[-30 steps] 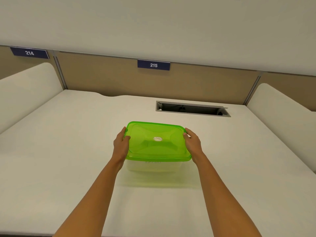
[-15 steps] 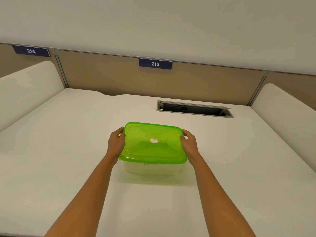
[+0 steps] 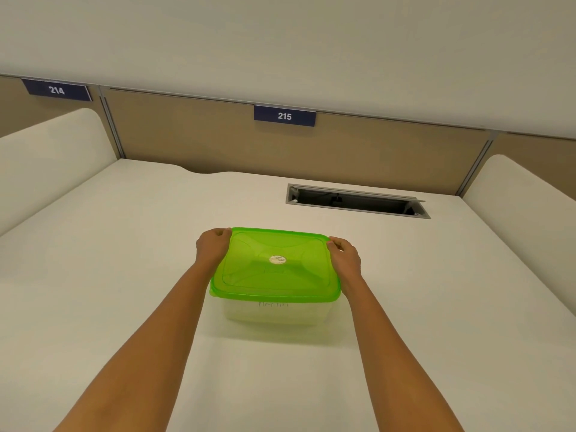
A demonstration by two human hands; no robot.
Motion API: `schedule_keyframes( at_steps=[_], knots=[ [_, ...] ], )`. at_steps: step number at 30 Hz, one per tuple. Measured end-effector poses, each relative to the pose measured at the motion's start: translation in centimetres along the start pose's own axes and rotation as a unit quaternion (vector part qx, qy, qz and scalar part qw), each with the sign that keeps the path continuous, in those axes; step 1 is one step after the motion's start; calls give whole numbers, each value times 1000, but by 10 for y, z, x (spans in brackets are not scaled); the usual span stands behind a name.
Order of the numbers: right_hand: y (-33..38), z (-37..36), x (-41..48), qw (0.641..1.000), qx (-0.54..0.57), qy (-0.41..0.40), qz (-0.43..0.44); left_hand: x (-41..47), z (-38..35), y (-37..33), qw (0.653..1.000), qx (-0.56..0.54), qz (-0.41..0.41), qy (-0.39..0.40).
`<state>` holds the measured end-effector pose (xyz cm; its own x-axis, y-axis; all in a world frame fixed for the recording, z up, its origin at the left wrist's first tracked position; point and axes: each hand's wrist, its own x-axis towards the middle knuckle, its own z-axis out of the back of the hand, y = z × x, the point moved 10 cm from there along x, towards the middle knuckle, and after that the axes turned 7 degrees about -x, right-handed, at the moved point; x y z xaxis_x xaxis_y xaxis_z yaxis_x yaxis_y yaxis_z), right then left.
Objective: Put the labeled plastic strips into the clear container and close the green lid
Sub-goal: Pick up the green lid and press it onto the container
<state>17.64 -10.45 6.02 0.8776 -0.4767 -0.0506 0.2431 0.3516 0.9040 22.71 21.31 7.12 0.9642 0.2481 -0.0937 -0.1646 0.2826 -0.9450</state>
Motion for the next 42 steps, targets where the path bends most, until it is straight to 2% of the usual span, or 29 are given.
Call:
schedule_keyframes(
  at_steps=[13, 30, 42],
  knots=[
    [0, 2, 0, 1000, -16, -18, 14, 4, 7, -9, 998, -57, -35, -14],
    [-4, 1, 6, 997, -40, -30, -63, 4, 7, -4, 996, -87, -8, -33],
    [-5, -2, 12, 994, -70, -16, -87, 8, 6, 0, 995, -92, 5, -38]
  ],
)
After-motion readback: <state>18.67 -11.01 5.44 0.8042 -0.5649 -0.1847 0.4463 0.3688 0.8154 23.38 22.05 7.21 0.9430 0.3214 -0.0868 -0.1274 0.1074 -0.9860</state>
